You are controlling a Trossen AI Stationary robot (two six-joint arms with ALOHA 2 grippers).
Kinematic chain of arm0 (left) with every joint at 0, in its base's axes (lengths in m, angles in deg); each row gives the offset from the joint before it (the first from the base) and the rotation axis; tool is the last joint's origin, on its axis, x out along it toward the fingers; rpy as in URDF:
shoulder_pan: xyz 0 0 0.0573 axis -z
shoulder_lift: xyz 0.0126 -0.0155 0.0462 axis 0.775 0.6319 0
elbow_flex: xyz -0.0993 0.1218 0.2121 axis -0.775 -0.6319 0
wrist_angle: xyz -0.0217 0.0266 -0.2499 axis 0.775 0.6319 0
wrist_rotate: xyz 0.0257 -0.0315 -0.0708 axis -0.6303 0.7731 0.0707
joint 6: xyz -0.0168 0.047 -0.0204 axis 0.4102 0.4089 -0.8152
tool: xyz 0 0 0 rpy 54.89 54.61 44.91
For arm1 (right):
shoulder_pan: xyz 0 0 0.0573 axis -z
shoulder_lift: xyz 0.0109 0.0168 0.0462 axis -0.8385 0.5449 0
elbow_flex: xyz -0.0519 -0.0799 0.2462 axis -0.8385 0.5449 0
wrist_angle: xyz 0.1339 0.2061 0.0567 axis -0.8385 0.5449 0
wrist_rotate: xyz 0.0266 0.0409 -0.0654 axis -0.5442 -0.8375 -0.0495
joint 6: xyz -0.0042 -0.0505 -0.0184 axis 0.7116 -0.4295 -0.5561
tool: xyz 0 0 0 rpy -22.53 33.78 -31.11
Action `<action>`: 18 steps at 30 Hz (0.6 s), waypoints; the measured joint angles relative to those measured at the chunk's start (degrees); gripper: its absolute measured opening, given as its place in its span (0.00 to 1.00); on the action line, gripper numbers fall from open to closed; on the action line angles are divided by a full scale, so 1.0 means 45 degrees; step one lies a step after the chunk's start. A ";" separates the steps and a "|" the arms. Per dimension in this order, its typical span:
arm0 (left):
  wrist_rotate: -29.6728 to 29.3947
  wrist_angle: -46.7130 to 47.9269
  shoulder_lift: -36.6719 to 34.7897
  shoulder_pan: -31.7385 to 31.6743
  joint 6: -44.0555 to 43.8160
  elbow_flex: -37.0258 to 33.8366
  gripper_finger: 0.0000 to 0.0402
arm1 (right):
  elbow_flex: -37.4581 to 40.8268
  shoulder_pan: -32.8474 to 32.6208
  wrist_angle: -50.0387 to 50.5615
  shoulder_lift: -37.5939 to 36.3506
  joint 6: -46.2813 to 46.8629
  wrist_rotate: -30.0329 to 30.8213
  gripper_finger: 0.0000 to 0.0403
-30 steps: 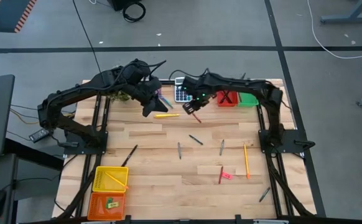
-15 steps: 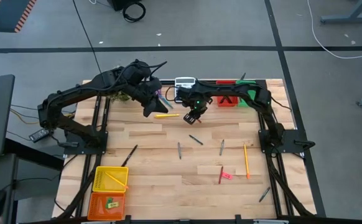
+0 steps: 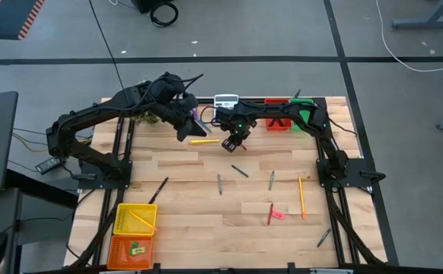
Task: Sort crayons/erasers/pens/pencils in bins
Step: Put the top red crayon into the green bin
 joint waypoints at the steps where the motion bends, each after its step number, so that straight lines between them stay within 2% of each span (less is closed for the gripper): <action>1: 0.0000 -0.0003 0.0000 0.0000 -0.0044 0.0000 0.05 | -0.0006 0.0000 0.0039 0.0007 0.0142 0.0002 0.26; 13: 0.0163 -0.0012 0.0000 0.0000 -0.0166 0.0000 0.02 | 0.0227 0.0005 -0.0136 0.0066 0.0379 0.0157 0.26; 18: 0.0211 -0.0012 0.0000 0.0000 -0.0157 0.0000 0.04 | 0.0426 -0.0015 -0.0234 0.0017 0.0330 0.0201 0.26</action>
